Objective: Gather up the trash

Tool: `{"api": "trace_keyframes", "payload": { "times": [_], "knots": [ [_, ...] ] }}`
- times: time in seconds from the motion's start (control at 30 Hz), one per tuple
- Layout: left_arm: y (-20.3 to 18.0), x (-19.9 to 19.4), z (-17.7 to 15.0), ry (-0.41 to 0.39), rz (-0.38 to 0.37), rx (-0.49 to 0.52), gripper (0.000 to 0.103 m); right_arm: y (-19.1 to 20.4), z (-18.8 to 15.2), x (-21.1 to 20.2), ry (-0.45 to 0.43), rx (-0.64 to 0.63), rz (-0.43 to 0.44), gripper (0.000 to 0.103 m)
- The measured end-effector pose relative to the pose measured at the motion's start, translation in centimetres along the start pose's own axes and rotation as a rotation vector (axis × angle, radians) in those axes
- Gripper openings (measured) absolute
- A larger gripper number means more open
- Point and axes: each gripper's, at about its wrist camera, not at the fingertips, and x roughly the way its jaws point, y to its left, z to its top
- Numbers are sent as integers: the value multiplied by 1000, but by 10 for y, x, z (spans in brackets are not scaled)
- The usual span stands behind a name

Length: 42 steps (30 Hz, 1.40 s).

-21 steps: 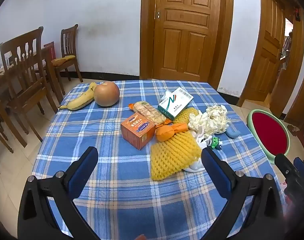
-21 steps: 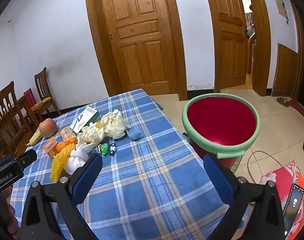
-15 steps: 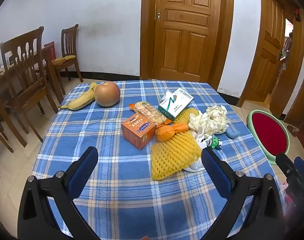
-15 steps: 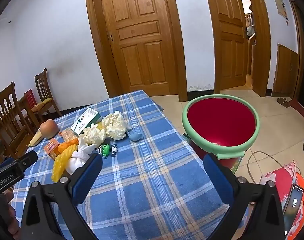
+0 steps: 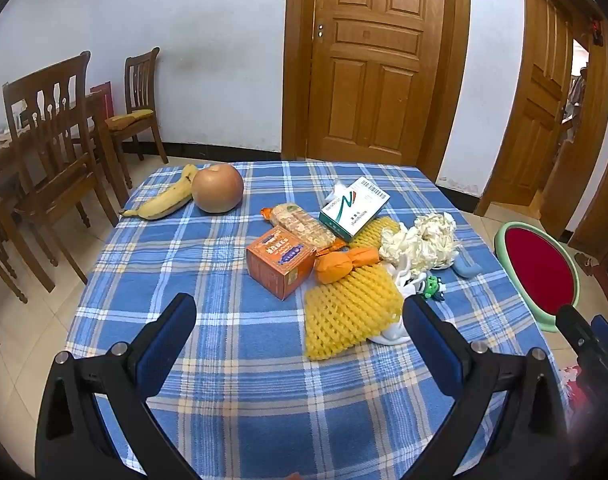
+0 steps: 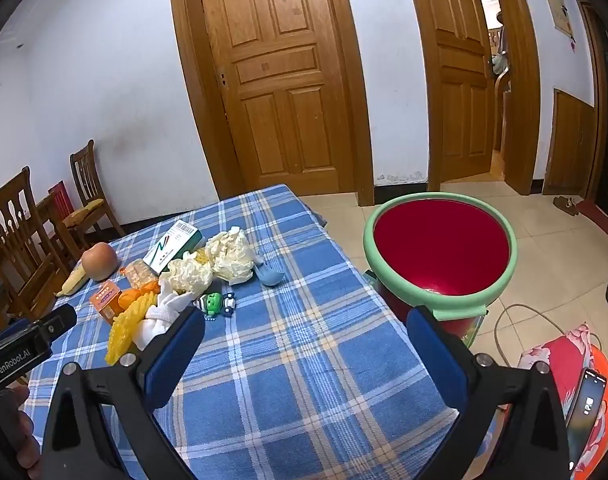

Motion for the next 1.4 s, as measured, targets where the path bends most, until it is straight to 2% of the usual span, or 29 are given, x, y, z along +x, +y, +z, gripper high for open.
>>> {"api": "trace_keyframes", "payload": {
  "times": [1.4],
  "knots": [
    [2, 0, 1, -1, -4, -6, 101, -2, 1, -2, -2, 8, 3, 103]
  ]
}}
